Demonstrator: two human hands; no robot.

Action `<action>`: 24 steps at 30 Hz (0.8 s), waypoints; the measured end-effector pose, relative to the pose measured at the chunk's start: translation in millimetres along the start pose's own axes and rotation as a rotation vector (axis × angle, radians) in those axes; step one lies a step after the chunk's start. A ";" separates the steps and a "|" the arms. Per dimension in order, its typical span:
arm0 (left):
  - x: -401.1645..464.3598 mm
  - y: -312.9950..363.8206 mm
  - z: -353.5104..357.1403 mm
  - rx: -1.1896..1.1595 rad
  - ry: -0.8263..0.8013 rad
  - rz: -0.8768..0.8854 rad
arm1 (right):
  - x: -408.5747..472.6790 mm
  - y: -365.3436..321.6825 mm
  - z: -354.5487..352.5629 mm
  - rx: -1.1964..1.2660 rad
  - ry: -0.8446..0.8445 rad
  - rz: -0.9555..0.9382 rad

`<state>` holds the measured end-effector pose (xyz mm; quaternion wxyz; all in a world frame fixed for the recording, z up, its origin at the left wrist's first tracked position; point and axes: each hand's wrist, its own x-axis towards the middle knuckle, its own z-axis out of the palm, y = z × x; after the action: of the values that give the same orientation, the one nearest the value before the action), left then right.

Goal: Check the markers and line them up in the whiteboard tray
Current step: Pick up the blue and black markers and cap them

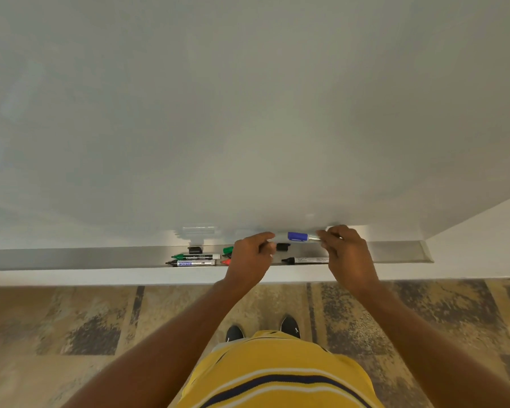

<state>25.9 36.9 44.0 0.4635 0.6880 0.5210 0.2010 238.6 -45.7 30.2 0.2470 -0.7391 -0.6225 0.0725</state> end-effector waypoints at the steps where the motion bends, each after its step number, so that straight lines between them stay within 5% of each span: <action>1: 2.3 -6.4 1.3 0.092 0.004 0.011 | -2.8 6.7 5.9 -0.034 -0.023 0.035; 10: 33.2 -19.6 16.3 0.904 -0.205 0.265 | -6.1 23.1 39.0 -0.116 -0.216 0.102; 24: 49.1 -24.5 36.9 1.173 -0.335 0.361 | -4.7 28.3 45.0 -0.163 -0.206 0.022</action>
<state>59.4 66.1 -4.9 0.0435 0.9266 0.3407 -0.1533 243.9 -40.7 -22.7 0.1202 -0.7520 -0.6403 0.0998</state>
